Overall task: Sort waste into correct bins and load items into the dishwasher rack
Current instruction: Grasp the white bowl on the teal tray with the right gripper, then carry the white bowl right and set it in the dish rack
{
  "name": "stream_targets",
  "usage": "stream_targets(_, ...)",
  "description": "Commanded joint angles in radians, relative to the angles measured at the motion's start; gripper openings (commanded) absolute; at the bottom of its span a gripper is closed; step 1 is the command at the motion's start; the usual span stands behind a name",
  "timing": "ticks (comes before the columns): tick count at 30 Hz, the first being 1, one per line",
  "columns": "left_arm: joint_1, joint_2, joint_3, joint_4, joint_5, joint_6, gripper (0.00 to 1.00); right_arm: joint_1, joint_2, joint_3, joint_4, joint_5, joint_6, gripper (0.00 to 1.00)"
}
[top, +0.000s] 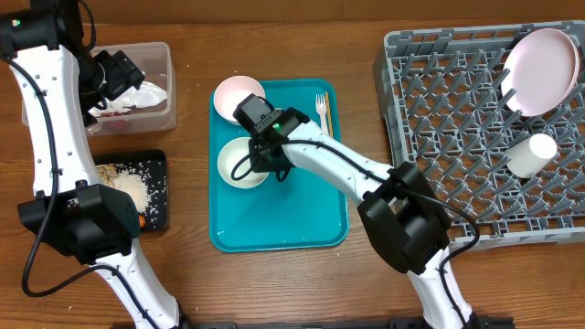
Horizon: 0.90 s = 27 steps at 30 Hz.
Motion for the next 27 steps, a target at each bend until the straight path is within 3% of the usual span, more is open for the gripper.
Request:
stream_targets(1, 0.002, -0.001, -0.004, -0.002, -0.015, 0.020, 1.00, -0.050, -0.022, 0.067, -0.069, 0.050, 0.002, 0.04)
stream_targets(5, 0.002, -0.001, -0.004, -0.002, -0.022, 0.020, 1.00, -0.115, -0.088, 0.156, -0.198, 0.127, 0.002, 0.04)
stream_targets(10, 0.002, -0.001, -0.004, -0.002, -0.025, 0.020, 1.00, -0.274, -0.202, 0.282, -0.407, 0.519, 0.002, 0.06)
stream_targets(13, 0.003, -0.001, -0.004, -0.002, -0.060, 0.020, 1.00, -0.396, -0.251, 0.293, -0.446, 0.670, 0.000, 0.07)
stream_targets(20, 0.003, -0.001, -0.004, 0.002, -0.076, 0.020, 1.00, -0.702, -0.230, 0.280, -0.409, 0.698, -0.005, 0.08)
stream_targets(27, 0.003, -0.001, -0.004, 0.003, -0.116, 0.020, 1.00, -0.900, -0.190, 0.280, -0.267, 0.673, -0.157, 0.09)
